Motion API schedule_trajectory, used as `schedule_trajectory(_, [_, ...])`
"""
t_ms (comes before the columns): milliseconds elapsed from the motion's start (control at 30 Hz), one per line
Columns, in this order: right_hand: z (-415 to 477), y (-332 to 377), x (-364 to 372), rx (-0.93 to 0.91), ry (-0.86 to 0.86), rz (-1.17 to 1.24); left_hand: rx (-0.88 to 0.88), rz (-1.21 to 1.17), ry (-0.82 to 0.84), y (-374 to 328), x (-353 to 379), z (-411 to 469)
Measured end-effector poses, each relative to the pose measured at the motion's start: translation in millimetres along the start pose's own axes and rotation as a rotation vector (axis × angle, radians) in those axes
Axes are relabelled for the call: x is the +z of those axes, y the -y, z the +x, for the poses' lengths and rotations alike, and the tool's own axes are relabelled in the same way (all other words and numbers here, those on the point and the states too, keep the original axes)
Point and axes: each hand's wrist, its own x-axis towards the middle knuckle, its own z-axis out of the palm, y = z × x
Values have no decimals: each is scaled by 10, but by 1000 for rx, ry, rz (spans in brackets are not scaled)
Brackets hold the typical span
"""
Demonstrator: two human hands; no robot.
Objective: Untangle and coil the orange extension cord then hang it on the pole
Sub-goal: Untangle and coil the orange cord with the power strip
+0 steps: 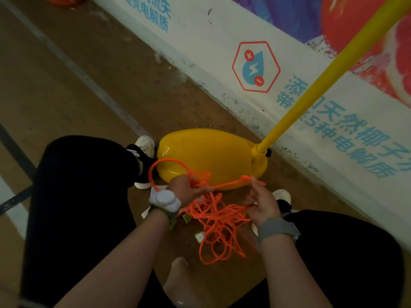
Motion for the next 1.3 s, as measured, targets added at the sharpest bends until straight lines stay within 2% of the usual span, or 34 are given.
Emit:
schedule_trajectory(33, [41, 24, -38, -3, -52, 73, 6, 82, 45, -5, 49, 11])
schedule_trajectory(67, [65, 45, -85, 0, -107, 163, -5, 50, 45, -15, 72, 17])
schedule_trajectory(167, [103, 143, -238, -18, -232, 342, -71, -336, -9, -59, 5, 39])
schedule_trajectory(300, [205, 227, -369, -53, -417, 250, -52, -864, 206, -142, -129, 6])
schedule_trajectory(367, [259, 203, -389, -71, -508, 109, -21, -1146, 215, -245, -197, -35])
schedule_trajectory(467, [326, 98, -412, -156, -671, -191, -10, -1412, -2, -275, -303, -12])
schedule_trajectory(600, [277, 154, -429, -138, -846, -130, -207, -1719, -404, -181, -434, 69])
schedule_trajectory(667, [261, 199, -480, -184, -896, -58, -357, -1728, -539, -135, -437, 86])
schedule_trajectory(700, [247, 188, -461, -227, -893, -60, -414, -1651, -532, -127, -431, 80])
schedule_trajectory(733, [230, 186, -424, -259, -857, -112, -446, -1545, -475, -137, -419, 70])
schedule_trajectory(800, [239, 129, -337, -240, -721, -277, -431, -1307, -254, -208, -340, 40])
schedule_trajectory(867, [230, 39, -239, -193, -543, -560, -387, -1096, 12, -326, -231, -28])
schedule_trajectory(933, [152, -43, -132, -242, -359, -827, -393, -998, 229, -406, -113, -76])
schedule_trajectory(1000, [30, -73, -4, -341, -125, -823, -471, -946, 368, -430, -14, -114])
schedule_trajectory(1067, [-80, -84, 106, -328, 125, -688, -545, -946, 443, -423, 46, -143])
schedule_trajectory(1167, [-101, -93, 175, -302, 368, -774, -576, -1081, 480, -411, 63, -134])
schedule_trajectory(1300, [-124, -238, 215, -381, 424, -843, -507, -1233, 675, -401, 55, -161])
